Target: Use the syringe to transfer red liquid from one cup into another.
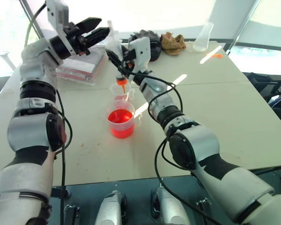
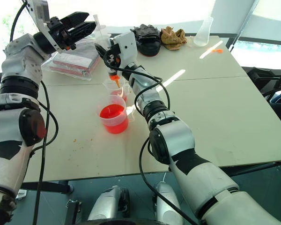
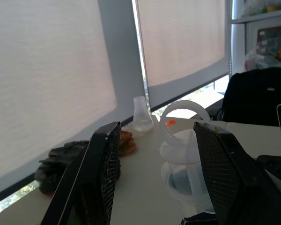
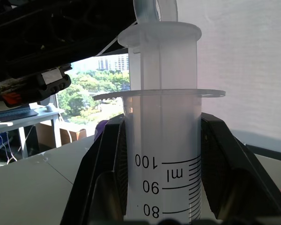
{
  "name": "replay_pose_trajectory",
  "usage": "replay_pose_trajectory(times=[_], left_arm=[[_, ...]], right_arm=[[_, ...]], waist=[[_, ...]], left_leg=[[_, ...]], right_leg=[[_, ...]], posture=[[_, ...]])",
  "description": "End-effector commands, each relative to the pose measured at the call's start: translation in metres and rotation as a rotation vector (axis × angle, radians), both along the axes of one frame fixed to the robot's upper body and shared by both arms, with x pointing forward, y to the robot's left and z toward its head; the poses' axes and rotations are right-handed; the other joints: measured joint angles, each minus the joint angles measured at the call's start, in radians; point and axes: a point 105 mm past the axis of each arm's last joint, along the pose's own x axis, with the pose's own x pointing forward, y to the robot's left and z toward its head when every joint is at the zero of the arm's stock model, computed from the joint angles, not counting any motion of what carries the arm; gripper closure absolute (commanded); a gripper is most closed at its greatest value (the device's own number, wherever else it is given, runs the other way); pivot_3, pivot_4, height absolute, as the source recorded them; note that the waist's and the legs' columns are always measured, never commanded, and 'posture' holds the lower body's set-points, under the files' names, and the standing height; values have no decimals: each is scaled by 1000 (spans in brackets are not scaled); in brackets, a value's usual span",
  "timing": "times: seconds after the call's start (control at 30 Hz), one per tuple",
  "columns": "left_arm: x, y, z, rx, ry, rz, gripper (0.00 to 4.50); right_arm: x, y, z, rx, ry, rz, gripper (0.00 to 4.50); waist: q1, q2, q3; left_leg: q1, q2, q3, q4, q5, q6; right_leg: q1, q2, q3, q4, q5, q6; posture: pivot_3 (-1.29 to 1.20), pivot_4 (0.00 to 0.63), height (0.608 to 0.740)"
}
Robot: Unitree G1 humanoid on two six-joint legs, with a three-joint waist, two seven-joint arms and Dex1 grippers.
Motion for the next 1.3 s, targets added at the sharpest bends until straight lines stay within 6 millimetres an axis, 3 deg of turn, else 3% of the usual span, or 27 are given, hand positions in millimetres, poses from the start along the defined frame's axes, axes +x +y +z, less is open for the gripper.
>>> replay_pose_trajectory(times=[0.03,0.5,0.67,1.07,1.3], left_arm=[[1,-15,-20,83,51,-48,1915],[1,-19,-32,95,71,-59,1915],[-12,-9,-6,23,65,-126,1915],[-24,29,16,11,34,-49,1915],[-20,39,30,-66,-4,17,1915]], right_arm=[[-17,16,41,34,-138,59,3038],[-19,17,44,40,-150,69,3038],[-17,15,43,48,-134,64,3038],[-12,9,41,66,-104,45,3038],[-12,9,40,63,-104,48,3038]], waist=[[0,0,0],[0,0,0],[-1,0,0],[1,0,0],[0,0,0]], left_leg=[[0,0,0,0,0,0],[0,0,0,0,0,0],[0,0,0,0,0,0],[0,0,-1,0,0,-1],[0,0,-1,0,1,-1]], right_leg=[[0,0,0,0,0,0],[0,0,0,0,0,0],[0,0,0,0,0,0],[0,0,0,1,0,0],[0,0,0,1,0,0]], posture=[[0,150,740],[0,150,740],[0,150,740],[0,150,740],[0,150,740]])
